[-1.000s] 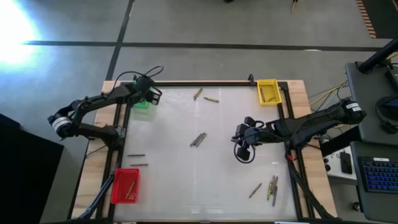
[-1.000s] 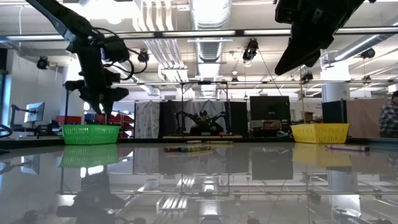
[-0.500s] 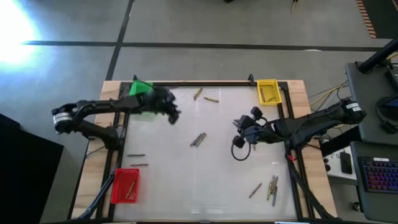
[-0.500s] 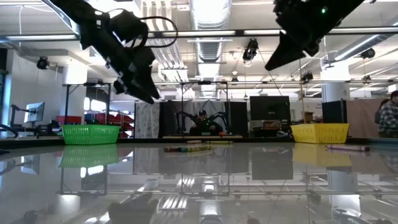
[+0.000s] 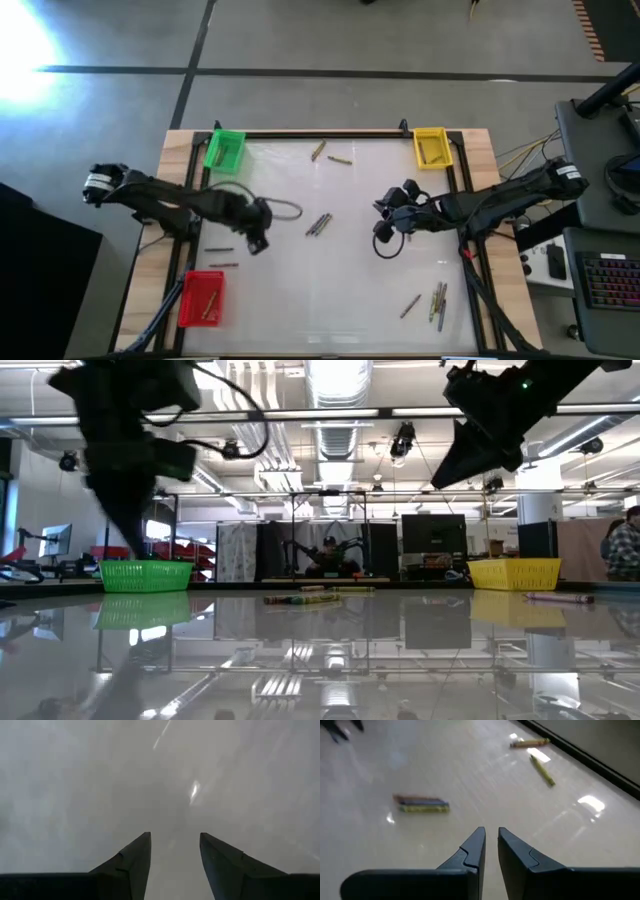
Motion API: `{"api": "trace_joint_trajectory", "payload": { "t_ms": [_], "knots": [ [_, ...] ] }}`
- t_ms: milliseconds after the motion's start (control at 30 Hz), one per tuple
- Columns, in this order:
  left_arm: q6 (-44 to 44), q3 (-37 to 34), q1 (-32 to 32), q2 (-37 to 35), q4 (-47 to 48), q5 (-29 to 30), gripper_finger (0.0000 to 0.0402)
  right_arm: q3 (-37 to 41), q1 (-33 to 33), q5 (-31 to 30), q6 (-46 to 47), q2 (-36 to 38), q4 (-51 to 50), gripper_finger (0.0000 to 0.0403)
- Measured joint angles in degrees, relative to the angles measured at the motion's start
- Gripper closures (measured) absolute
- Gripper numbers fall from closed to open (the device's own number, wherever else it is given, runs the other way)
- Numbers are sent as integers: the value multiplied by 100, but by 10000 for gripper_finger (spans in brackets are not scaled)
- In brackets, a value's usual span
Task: Sort crayons
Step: Put the blue crayon into the red basket
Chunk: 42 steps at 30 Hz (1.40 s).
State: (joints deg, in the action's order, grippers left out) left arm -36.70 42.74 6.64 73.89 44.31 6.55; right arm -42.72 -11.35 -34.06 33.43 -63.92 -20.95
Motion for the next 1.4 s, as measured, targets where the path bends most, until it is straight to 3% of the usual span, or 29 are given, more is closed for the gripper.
{"api": "trace_joint_trajectory", "payload": {
  "t_ms": [167, 533, 800, 1133, 1400],
  "knots": [
    [-818, -162, 785, 15, 99, -25, 249, 0, -2, 13, -25, 0, 301, 360],
    [-1221, -214, 1630, 15, 547, -299, 249, -1, -2, 181, -120, 0, 284, 360],
    [-1443, -339, 1683, 15, 1443, -286, 249, 0, -2, 265, -354, 0, 286, 360],
    [-1548, -1153, 1685, 16, 1280, -579, 248, 0, 0, 264, -409, 0, 289, 360],
    [-1326, -1264, 1696, 0, 1056, -566, 262, -2, 0, 267, -404, 0, 330, 360]
  ]
}}
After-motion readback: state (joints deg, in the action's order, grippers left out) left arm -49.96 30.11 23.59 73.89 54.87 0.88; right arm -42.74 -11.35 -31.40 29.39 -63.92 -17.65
